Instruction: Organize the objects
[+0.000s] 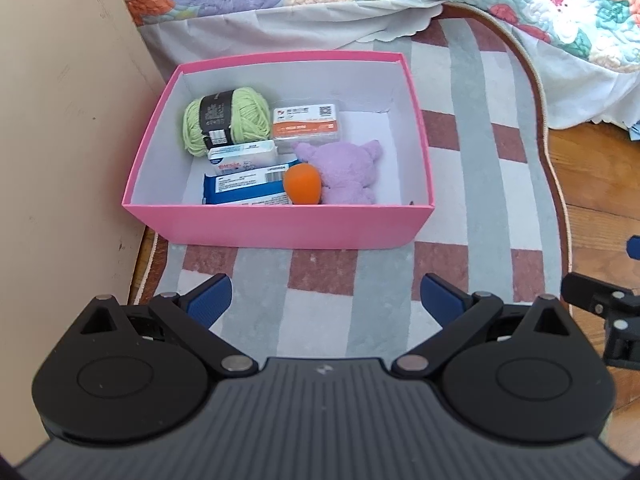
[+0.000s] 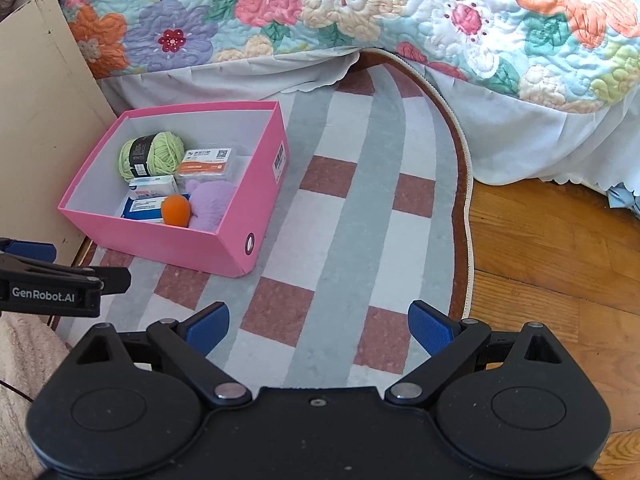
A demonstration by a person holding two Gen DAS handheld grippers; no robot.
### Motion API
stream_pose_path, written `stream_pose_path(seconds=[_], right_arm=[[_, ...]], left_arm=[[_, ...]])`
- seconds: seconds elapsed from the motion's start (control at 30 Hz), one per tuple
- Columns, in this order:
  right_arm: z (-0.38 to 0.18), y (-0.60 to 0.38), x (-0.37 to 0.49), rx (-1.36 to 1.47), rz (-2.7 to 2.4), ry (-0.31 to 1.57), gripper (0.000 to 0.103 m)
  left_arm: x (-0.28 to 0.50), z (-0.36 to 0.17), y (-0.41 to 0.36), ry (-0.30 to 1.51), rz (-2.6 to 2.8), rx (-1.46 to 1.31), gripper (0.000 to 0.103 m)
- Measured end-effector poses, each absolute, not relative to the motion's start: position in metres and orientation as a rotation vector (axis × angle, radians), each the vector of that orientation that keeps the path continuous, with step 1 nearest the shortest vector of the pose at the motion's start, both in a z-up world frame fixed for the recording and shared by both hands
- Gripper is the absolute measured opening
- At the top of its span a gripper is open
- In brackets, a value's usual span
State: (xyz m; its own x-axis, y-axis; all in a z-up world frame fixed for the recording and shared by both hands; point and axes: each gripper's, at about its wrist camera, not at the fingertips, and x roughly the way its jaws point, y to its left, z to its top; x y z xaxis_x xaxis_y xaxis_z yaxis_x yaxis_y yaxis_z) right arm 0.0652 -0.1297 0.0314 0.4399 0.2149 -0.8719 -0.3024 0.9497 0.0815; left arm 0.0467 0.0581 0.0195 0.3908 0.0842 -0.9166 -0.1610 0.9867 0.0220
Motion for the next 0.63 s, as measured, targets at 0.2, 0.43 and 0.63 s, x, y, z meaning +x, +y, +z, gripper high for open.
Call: stream_pose_path(seconds=[0.2, 0.43, 0.63], right_arm=[[0.031, -0.134, 0.067, -0.068, 0.314, 1.064, 0.098], [0.030, -0.143, 0.072, 0.004, 0.304, 1.082, 0.098], [0.030, -0.144, 0.073, -0.003, 0.313, 1.081, 0.098]], left_arm=[[0.047, 0.018, 0.057, 1.158, 0.162, -0.058, 0.102], [0.046, 0.017, 0.054, 1.160, 0.161, -0.033, 0.103], [0.047, 0.016, 0.056, 1.176, 0.163, -0.041, 0.103]])
